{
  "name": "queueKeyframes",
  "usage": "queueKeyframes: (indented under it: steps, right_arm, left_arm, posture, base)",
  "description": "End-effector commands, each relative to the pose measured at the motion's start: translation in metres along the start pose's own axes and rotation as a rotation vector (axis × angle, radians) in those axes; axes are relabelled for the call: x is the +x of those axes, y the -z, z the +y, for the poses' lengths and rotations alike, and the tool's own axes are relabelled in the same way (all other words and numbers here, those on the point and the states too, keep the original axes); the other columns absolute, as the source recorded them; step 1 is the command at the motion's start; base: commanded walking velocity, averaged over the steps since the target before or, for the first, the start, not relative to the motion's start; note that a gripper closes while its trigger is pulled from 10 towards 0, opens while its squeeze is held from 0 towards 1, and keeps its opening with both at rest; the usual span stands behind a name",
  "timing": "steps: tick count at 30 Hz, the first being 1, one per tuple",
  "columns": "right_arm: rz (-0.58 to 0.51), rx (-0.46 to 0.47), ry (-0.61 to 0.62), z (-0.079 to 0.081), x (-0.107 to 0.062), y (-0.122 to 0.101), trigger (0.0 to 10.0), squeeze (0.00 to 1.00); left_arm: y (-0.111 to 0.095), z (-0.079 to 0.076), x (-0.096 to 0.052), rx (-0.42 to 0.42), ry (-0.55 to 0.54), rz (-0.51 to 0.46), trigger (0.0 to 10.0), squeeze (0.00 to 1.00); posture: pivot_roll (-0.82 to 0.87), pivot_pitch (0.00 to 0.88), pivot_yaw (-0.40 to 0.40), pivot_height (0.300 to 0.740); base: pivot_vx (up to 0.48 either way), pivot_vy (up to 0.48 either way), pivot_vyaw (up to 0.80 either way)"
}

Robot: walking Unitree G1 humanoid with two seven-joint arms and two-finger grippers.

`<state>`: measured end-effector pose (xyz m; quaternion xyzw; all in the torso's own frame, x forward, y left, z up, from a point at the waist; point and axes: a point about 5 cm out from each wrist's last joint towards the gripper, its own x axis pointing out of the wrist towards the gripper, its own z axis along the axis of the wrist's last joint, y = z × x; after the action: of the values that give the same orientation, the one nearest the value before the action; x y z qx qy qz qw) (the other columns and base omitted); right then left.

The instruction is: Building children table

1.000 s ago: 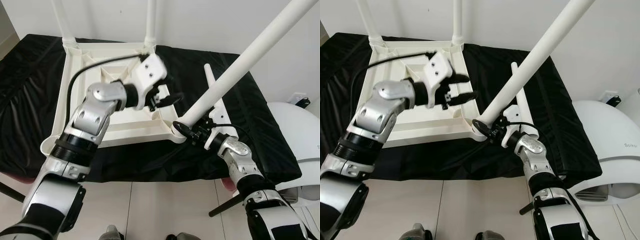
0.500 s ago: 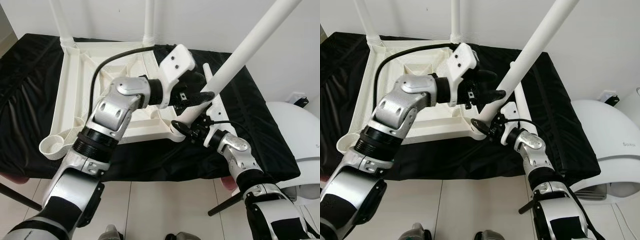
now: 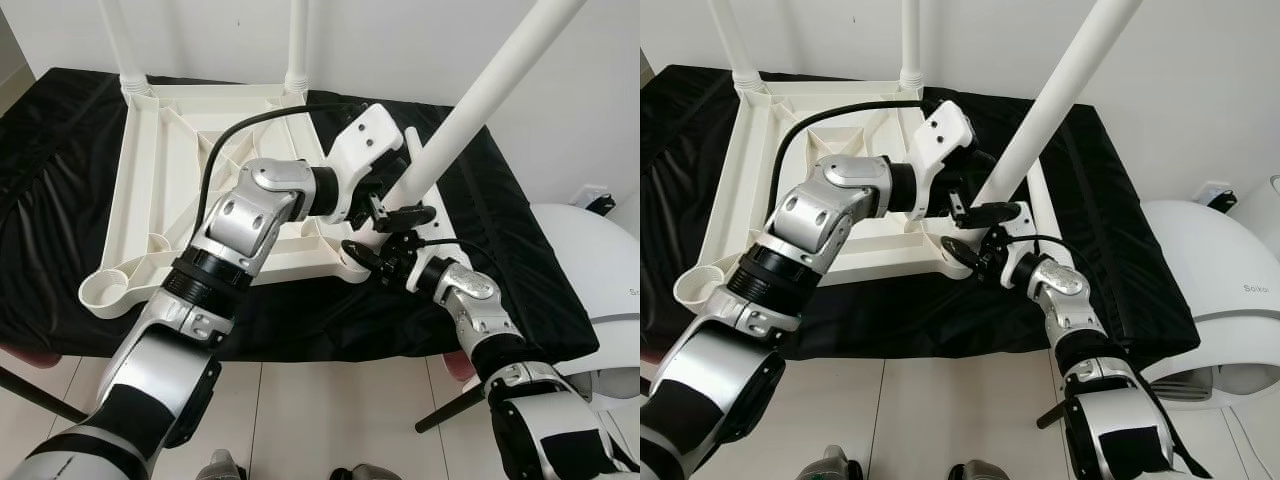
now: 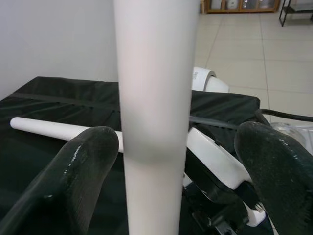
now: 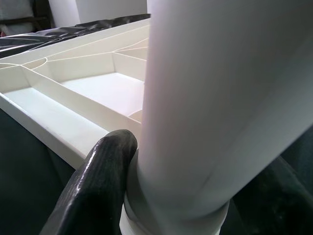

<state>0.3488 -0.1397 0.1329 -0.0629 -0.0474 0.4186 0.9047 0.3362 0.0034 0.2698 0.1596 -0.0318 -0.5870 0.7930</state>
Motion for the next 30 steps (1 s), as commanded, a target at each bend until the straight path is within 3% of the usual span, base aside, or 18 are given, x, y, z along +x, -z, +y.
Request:
queueKeyframes:
  steps: [1,24,25,27,28,30]
  right_arm:
    - [0.034,0.003,-0.033,0.005,0.004,0.005,10.0,0.00]
    - [0.025,-0.047,-0.087,0.013,0.009,0.004,10.0,0.00]
    - [0.025,-0.049,-0.088,0.013,0.010,0.004,10.0,0.00]
    - [0.025,-0.050,-0.089,0.013,0.010,0.005,10.0,0.00]
    - [0.025,-0.052,-0.090,0.013,0.010,0.005,10.0,0.00]
    - [0.028,-0.050,-0.084,0.013,0.010,0.005,10.0,0.00]
  left_arm:
    - [-0.003,0.006,0.005,0.007,-0.120,0.014,10.0,0.00]
    - [-0.020,0.018,0.024,-0.063,-0.200,0.006,9.8,0.00]
    - [-0.022,0.019,0.025,-0.068,-0.202,-0.004,3.4,0.00]
    - [-0.023,0.019,0.025,-0.072,-0.202,-0.010,3.4,0.00]
    - [-0.024,0.020,0.025,-0.075,-0.204,-0.018,0.0,0.00]
    - [-0.025,0.021,0.024,-0.082,-0.209,-0.027,0.0,0.00]
  posture:
    - [0.04,0.000,-0.067,0.740]
    - [0.04,0.000,-0.063,0.740]
    - [0.04,0.000,-0.063,0.740]
    - [0.04,0.000,-0.063,0.740]
    - [0.04,0.000,-0.062,0.740]
    - [0.04,0.000,-0.062,0.740]
  base:
    - [0.000,0.000,0.00]
    - [0.000,0.000,0.00]
    - [0.000,0.000,0.00]
    - [0.000,0.000,0.00]
    - [0.000,0.000,0.00]
    - [0.000,0.000,0.00]
